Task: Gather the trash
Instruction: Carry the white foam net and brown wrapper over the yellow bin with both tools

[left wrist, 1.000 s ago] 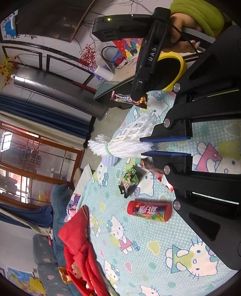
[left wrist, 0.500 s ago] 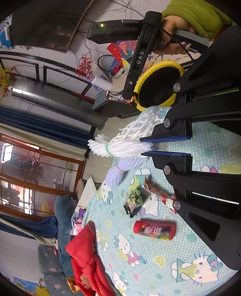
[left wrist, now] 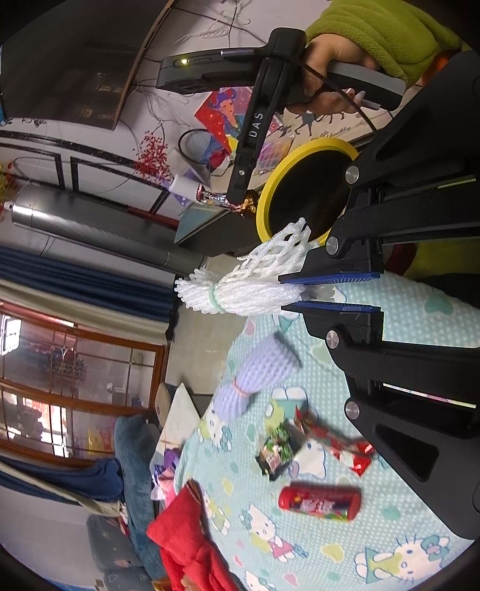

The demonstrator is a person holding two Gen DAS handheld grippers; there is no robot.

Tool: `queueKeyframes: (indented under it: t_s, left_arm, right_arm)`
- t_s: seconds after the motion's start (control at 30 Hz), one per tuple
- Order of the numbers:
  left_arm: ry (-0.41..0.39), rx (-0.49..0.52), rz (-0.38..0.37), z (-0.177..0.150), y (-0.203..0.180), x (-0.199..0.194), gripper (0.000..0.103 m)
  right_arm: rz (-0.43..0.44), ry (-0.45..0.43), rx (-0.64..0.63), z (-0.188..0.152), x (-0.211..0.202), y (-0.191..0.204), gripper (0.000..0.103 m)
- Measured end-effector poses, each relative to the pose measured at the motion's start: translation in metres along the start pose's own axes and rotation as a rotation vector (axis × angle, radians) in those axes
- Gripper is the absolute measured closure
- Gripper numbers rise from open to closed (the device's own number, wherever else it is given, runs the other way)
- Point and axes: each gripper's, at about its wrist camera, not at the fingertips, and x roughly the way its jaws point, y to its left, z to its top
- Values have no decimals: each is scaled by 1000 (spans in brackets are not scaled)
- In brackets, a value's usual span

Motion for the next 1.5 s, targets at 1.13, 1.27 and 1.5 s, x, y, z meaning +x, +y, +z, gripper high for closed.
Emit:
queueKeyframes:
  t_s: [1.13,1.27,1.5]
  left_arm:
    - [126,144,-159,-8,-93,89,98]
    - [147,166,-166,-11,-100,99,98]
    - [191,189,-170,-14,-110,122,98]
  right_arm:
    - [-238,3,229,-20,-20,-133,90]
    - [-256,18,243,-24,-18,-143,90]
    - [-271,42,269,-29,-15,-158,90]
